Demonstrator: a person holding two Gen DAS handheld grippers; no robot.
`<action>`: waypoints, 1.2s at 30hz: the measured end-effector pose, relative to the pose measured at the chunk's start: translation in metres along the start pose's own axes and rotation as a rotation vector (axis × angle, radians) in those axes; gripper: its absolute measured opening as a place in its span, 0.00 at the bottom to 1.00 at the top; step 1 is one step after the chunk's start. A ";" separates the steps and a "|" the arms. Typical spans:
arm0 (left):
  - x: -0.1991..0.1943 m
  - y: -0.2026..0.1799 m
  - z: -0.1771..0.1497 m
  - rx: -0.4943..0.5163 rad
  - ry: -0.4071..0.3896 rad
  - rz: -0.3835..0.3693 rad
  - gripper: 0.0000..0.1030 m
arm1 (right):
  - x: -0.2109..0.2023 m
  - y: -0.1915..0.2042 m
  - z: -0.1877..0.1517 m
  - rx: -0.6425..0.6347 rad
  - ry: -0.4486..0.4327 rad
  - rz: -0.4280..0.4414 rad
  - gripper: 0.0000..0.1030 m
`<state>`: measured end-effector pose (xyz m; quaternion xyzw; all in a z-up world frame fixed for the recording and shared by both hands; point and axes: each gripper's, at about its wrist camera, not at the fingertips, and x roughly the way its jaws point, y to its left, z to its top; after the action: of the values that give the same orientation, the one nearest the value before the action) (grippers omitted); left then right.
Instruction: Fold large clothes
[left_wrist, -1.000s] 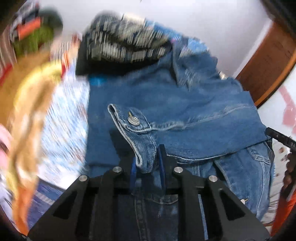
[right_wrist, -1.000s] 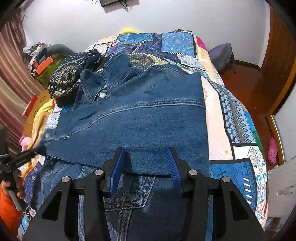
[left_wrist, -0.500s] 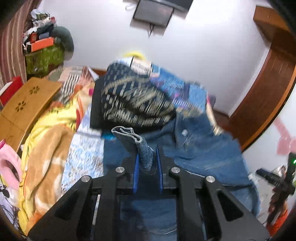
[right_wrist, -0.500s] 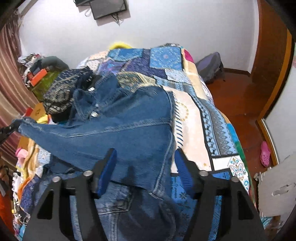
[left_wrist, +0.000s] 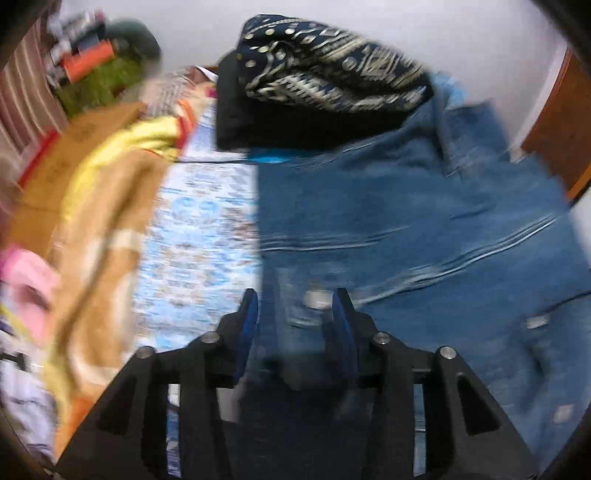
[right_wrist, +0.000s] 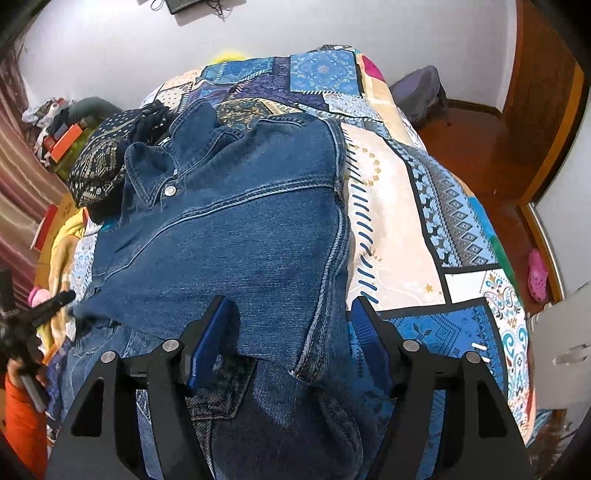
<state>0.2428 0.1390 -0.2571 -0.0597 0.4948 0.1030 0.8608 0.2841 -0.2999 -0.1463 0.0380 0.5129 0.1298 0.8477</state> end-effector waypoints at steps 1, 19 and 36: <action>0.006 -0.001 -0.004 0.025 0.021 0.027 0.40 | 0.001 -0.002 0.000 0.012 0.000 0.006 0.66; 0.019 0.034 0.038 -0.098 0.071 -0.167 0.49 | -0.003 -0.022 0.042 0.086 0.011 0.146 0.69; 0.132 0.082 0.074 -0.439 0.198 -0.542 0.49 | 0.090 -0.054 0.100 0.174 0.163 0.327 0.47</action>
<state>0.3501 0.2493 -0.3344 -0.3820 0.5079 -0.0315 0.7714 0.4210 -0.3215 -0.1869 0.1834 0.5762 0.2236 0.7644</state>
